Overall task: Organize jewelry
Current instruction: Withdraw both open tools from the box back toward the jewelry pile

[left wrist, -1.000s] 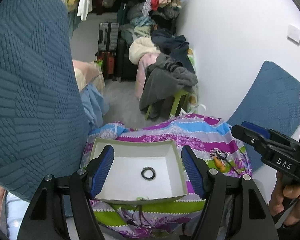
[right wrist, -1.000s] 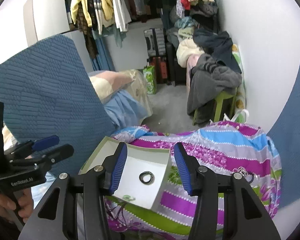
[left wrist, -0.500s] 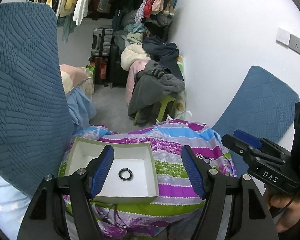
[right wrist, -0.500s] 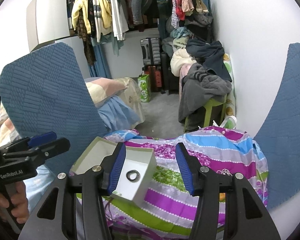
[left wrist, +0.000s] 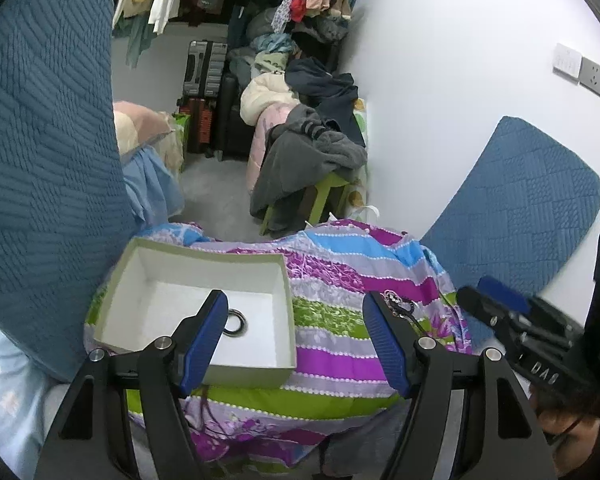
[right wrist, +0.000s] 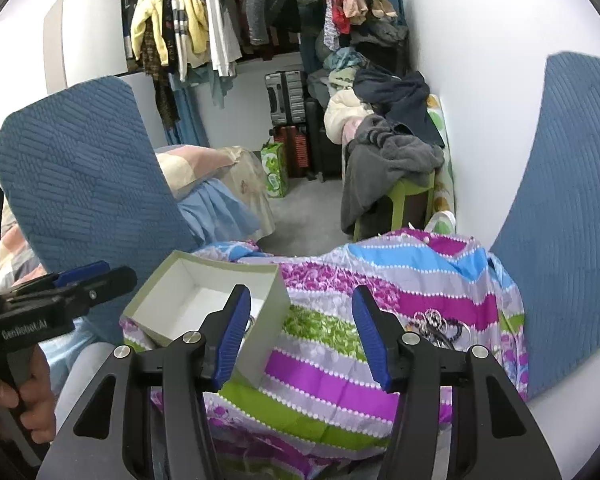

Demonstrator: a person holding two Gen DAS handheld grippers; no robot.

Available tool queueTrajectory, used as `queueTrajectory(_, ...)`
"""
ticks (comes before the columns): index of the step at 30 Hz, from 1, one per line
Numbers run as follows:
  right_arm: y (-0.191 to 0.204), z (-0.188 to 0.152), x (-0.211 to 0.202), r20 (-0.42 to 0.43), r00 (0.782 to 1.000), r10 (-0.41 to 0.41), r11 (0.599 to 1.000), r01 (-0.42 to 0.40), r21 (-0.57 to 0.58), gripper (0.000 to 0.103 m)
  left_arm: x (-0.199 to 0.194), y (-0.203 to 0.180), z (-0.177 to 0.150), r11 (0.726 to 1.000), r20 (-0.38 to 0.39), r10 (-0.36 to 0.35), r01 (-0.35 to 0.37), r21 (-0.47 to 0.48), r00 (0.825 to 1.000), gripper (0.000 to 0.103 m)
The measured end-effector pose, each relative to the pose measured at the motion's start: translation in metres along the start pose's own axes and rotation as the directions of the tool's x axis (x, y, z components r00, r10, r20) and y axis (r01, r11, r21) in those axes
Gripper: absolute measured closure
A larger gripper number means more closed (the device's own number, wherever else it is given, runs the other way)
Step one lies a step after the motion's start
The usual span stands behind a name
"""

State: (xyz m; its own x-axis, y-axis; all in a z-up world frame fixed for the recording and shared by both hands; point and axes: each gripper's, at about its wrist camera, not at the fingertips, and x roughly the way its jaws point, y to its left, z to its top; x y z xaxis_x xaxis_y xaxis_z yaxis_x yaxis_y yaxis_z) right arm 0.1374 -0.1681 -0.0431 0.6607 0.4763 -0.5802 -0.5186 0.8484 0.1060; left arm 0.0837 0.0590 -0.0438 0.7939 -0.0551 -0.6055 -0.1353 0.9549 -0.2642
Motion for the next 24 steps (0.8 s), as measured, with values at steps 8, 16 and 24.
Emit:
queueTrajectory(8, -0.021, -0.030, 0.001, -0.017, 1.000, -0.025, 0.998, 0.026, 0.058, 0.052, 0.023, -0.014, -0.019, 0.998, -0.029, -0.062, 0.062, -0.012, 0.998, 0.033)
queueTrajectory(16, -0.053, -0.044, 0.001, 0.000, 0.996, -0.088, 0.992, 0.087, 0.094, 0.052, 0.052, -0.035, -0.027, 0.994, -0.091, -0.109, 0.108, -0.007, 0.990, 0.033)
queueTrajectory(24, -0.106, -0.059, 0.022, -0.045, 0.990, -0.137, 0.978, 0.142, 0.152, 0.066, 0.101, -0.060, -0.032, 0.989, -0.176, -0.145, 0.146, -0.010, 0.974, 0.035)
